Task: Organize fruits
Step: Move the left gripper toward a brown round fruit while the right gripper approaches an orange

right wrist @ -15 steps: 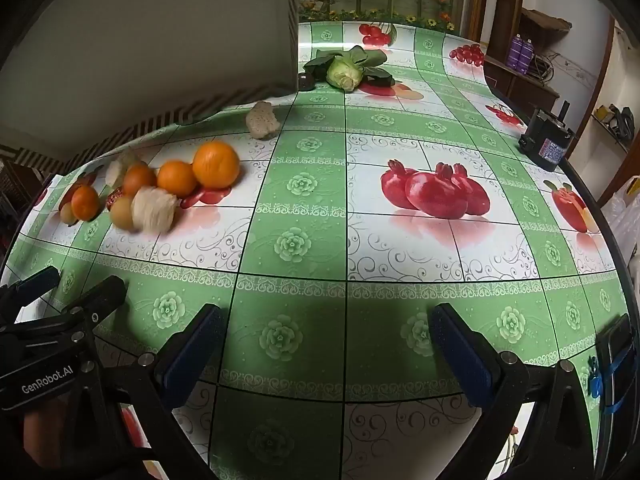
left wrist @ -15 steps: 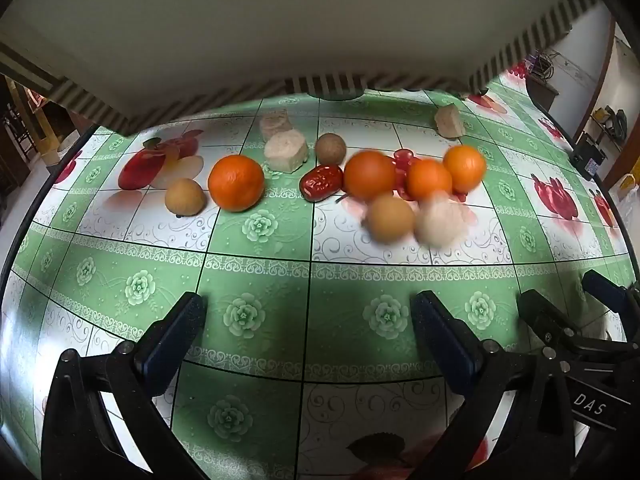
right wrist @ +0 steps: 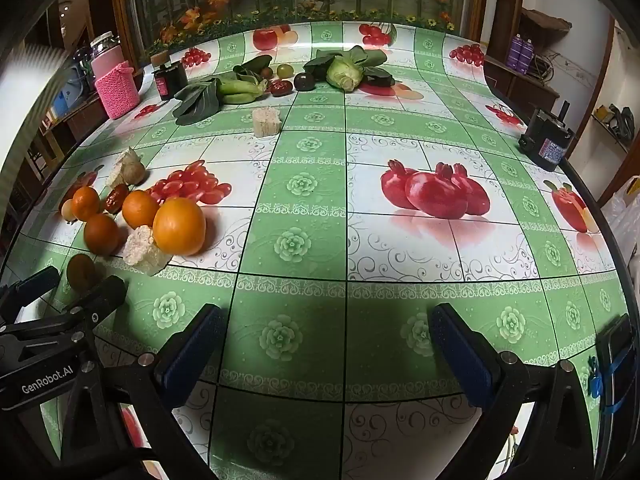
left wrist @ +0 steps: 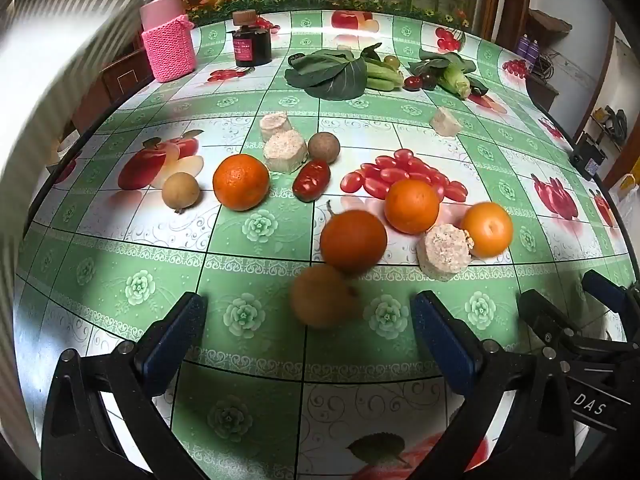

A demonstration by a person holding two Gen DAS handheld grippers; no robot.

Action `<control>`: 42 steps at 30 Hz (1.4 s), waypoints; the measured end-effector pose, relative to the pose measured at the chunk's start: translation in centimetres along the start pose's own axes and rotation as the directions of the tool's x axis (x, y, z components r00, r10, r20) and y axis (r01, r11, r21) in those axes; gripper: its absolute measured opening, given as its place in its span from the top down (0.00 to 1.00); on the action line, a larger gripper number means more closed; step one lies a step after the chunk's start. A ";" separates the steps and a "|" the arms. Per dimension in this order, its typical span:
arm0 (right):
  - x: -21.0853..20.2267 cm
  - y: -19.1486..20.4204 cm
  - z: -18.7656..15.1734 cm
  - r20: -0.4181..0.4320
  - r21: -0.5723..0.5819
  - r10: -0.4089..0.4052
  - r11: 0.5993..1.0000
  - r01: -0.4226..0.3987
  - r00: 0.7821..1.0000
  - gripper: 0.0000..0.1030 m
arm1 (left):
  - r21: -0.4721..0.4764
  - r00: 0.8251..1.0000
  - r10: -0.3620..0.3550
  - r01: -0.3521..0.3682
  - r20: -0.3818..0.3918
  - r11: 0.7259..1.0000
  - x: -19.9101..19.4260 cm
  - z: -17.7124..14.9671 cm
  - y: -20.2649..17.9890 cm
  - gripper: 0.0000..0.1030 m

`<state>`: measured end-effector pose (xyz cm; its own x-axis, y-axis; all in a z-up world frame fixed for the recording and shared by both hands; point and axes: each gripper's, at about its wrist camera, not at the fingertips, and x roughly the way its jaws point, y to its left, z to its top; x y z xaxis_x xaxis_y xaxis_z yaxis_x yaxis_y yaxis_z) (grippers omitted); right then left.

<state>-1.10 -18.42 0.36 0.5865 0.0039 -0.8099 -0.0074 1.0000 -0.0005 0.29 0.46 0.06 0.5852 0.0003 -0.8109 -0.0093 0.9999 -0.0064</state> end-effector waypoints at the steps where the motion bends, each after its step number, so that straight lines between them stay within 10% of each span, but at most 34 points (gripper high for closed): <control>1: 0.0 0.0 0.0 0.000 0.000 0.000 1.000 0.000 1.000 0.00 | 0.000 1.000 0.000 0.000 0.000 1.000 0.0 0.0 0.0 0.00; 42: -0.2 0.1 -0.1 0.019 0.005 0.009 1.000 -0.009 1.000 0.00 | 0.044 1.000 -0.015 0.016 -0.023 0.999 -1.0 -0.9 -0.1 0.00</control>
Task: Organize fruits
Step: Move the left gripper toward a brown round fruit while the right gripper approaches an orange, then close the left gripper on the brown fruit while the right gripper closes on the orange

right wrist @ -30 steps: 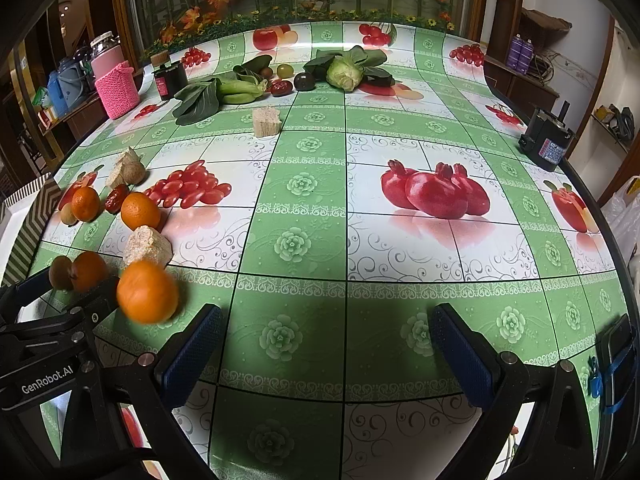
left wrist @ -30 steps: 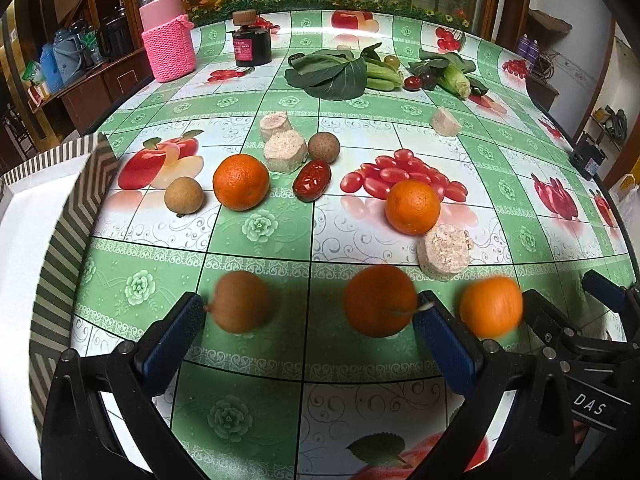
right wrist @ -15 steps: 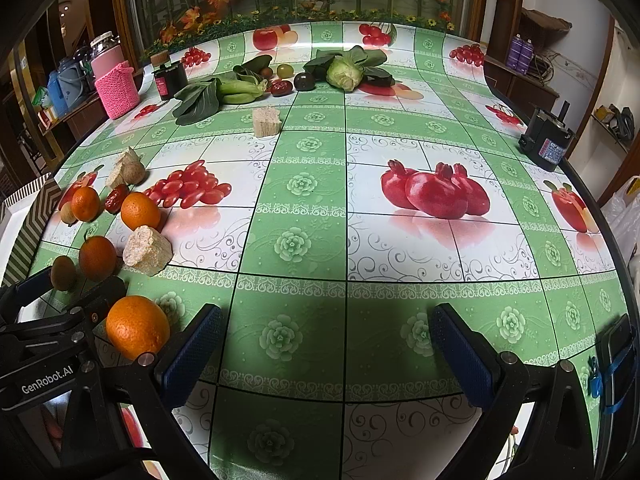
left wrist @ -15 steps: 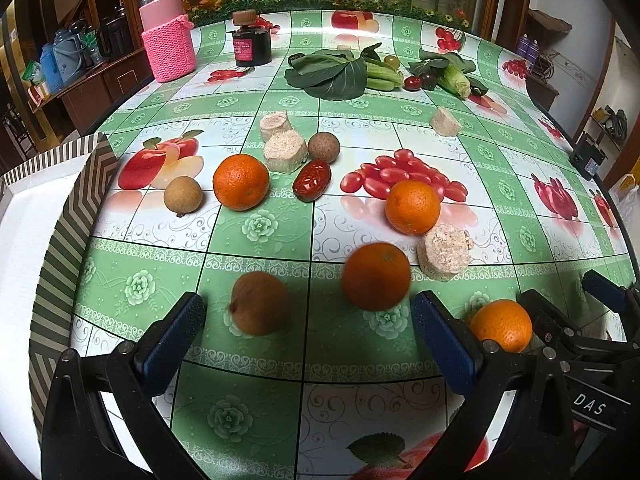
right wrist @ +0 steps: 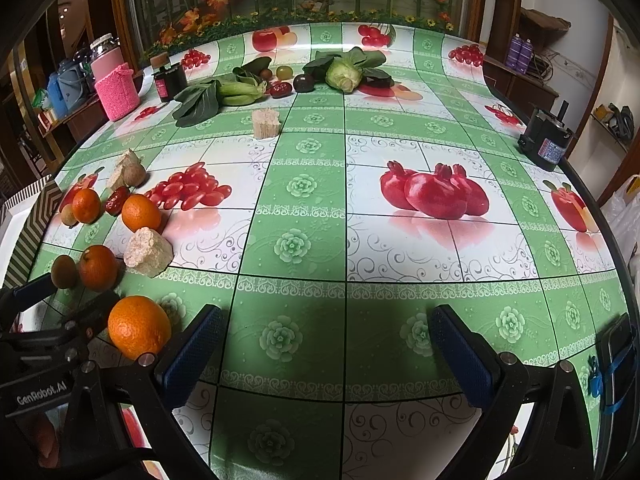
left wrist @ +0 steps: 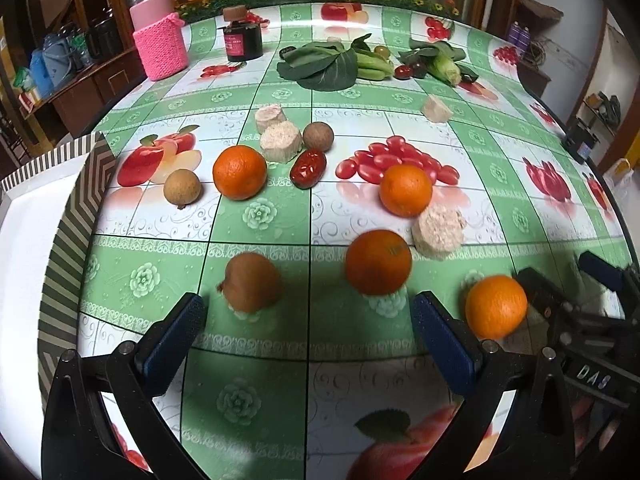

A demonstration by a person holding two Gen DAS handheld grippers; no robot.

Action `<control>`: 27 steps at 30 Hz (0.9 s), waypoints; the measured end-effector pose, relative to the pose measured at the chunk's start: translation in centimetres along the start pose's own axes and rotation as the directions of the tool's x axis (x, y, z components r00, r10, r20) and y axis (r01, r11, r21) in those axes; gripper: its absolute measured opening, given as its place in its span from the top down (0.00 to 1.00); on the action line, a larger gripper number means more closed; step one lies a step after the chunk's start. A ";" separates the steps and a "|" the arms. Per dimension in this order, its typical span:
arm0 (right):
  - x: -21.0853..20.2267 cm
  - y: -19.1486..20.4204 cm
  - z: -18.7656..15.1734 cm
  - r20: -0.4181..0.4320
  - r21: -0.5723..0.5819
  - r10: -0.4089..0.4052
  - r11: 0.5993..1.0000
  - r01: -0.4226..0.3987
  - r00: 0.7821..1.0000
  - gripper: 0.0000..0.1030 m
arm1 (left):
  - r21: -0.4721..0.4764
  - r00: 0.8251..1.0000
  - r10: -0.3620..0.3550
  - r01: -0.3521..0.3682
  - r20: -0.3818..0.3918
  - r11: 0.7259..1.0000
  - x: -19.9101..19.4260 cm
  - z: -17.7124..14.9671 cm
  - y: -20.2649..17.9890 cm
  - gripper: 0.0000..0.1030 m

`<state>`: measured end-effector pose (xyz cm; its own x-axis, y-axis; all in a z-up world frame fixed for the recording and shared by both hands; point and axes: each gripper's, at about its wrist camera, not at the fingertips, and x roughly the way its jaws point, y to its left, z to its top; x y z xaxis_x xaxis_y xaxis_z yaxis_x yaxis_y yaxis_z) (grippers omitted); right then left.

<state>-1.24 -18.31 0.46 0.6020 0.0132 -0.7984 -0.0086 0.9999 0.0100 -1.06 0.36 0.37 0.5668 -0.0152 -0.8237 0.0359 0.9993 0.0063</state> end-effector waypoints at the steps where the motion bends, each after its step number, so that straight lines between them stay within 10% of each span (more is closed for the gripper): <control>1: -0.4 -0.2 0.1 0.016 0.002 0.007 1.000 -0.007 1.000 0.00 | 0.003 1.000 0.002 -0.002 0.010 1.000 -0.2 -0.1 -0.1 0.00; 27: -5.8 2.5 -0.7 0.089 -0.109 0.163 0.982 -0.153 0.983 0.14 | -0.006 0.991 -0.064 0.065 0.121 0.998 -5.4 -1.2 3.6 0.00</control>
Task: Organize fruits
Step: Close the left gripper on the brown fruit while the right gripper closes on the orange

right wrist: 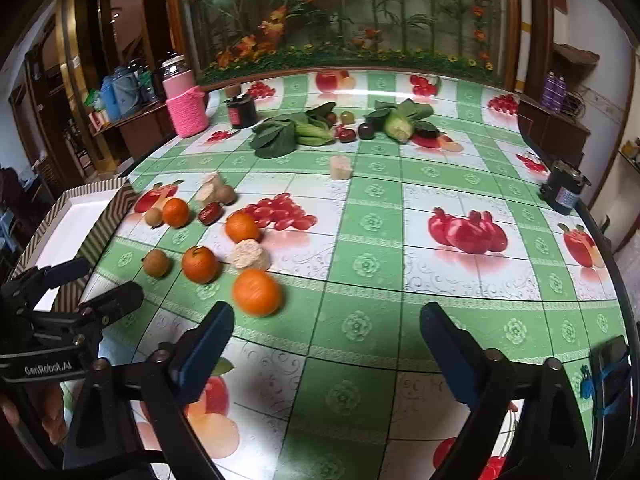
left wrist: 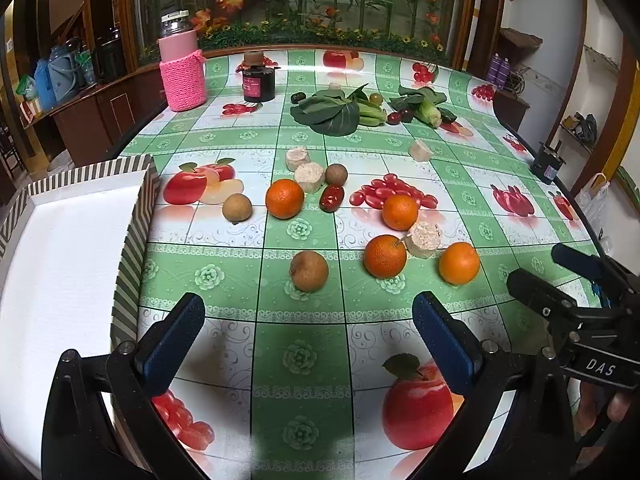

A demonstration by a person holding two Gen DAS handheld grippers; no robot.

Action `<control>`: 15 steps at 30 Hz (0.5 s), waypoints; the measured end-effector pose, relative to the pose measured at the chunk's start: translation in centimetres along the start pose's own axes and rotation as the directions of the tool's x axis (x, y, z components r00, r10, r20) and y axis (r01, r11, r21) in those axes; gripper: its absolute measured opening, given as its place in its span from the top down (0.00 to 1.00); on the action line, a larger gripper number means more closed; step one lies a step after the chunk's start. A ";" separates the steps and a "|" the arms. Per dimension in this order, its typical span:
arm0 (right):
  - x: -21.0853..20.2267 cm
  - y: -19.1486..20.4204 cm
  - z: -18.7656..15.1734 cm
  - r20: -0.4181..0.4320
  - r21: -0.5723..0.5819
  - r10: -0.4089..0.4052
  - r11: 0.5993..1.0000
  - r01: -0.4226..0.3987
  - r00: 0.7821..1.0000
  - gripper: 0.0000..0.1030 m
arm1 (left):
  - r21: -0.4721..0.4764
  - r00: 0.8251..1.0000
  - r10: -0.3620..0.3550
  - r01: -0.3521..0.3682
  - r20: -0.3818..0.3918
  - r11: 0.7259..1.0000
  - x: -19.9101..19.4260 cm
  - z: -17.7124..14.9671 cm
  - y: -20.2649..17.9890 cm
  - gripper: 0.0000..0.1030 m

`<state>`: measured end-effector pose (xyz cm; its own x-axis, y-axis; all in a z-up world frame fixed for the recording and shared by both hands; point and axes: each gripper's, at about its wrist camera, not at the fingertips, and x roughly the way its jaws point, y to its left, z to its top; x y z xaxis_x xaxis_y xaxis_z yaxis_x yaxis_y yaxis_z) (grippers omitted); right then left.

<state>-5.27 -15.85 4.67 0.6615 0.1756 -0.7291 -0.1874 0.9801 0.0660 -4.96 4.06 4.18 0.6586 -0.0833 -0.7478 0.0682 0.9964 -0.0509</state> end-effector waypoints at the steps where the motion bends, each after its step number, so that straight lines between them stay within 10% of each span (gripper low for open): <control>1: 0.1 0.1 0.0 -0.005 -0.003 0.011 1.000 -0.011 1.000 0.18 | -0.002 1.000 0.002 -0.002 0.000 1.000 0.0 0.0 0.1 0.00; 15: 3.5 2.6 0.9 -0.076 -0.093 0.085 0.991 -0.092 0.994 0.29 | 0.009 0.998 -0.039 0.039 -0.050 0.999 1.1 0.2 0.9 0.00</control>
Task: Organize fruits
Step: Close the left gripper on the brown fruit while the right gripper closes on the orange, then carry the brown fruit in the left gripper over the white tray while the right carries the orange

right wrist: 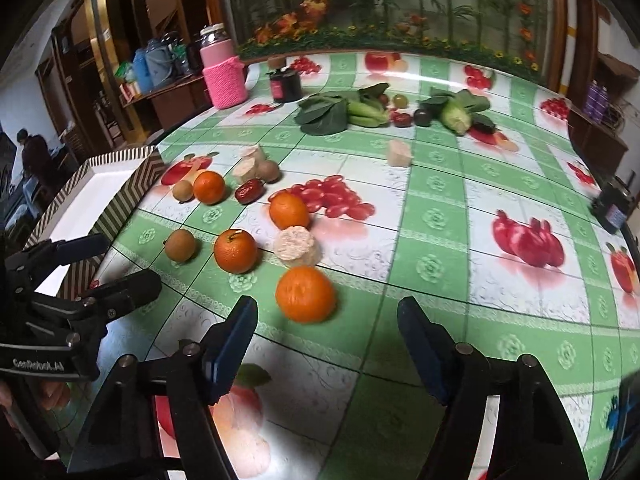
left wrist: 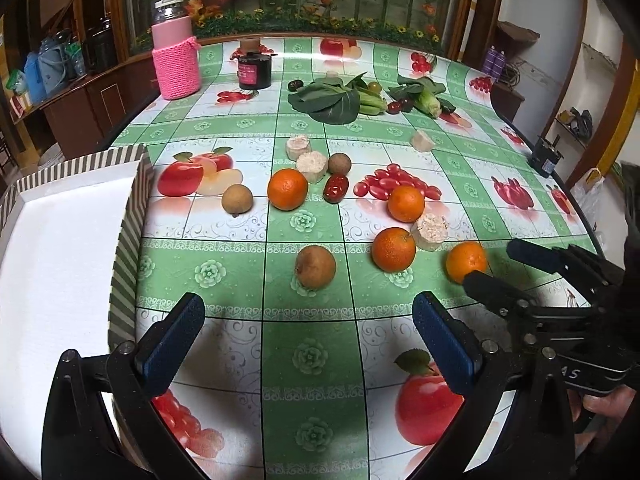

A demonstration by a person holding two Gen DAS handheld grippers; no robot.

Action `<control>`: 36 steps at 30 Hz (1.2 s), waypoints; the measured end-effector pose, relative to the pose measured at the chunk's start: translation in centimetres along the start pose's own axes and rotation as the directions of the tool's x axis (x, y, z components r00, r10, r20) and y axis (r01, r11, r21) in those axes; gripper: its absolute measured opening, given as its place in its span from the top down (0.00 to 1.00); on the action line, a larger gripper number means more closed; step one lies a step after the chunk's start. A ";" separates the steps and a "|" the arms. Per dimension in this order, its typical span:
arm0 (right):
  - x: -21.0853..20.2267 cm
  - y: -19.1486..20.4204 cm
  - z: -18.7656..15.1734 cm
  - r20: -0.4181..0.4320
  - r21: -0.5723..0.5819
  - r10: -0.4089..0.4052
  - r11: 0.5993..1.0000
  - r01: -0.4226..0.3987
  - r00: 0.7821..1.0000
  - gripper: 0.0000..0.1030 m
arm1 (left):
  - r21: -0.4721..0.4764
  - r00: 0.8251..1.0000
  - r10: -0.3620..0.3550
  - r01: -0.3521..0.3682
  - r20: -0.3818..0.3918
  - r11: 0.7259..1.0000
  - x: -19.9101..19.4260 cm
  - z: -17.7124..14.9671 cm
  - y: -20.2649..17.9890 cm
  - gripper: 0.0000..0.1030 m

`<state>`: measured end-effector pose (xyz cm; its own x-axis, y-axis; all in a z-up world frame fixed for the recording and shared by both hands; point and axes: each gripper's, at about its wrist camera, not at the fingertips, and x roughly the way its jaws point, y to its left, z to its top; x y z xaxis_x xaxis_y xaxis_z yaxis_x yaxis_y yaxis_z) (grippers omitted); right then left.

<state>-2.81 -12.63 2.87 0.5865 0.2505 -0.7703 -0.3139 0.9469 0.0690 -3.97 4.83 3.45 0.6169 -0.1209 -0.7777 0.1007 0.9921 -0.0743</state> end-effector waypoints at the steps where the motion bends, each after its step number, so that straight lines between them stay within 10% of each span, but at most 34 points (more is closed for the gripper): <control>1: 0.3 0.0 0.1 -0.005 -0.005 -0.001 1.000 0.001 1.000 0.30 | 0.003 1.000 -0.001 0.001 -0.003 1.000 0.2 0.1 0.0 0.00; 7: 2.0 0.3 0.5 -0.049 -0.031 0.015 0.999 -0.016 0.999 0.56 | 0.019 1.000 -0.010 0.010 -0.022 1.000 1.4 0.7 -0.4 0.06; 18: 2.0 0.3 0.3 -0.042 -0.038 0.024 0.999 -0.025 0.999 0.66 | -0.008 0.996 -0.053 0.053 -0.072 0.999 3.4 1.0 0.1 0.78; 36: -1.4 3.8 0.4 0.013 -0.056 0.091 0.994 -0.090 0.996 0.67 | -0.016 1.000 -0.022 0.022 -0.015 1.000 -1.3 0.3 1.6 0.78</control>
<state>-4.59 -9.31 4.47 0.5654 0.3385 -0.7522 -0.4067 0.9078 0.1029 -4.38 6.57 4.50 0.6030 -0.1420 -0.7850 0.1013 0.9897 -0.1012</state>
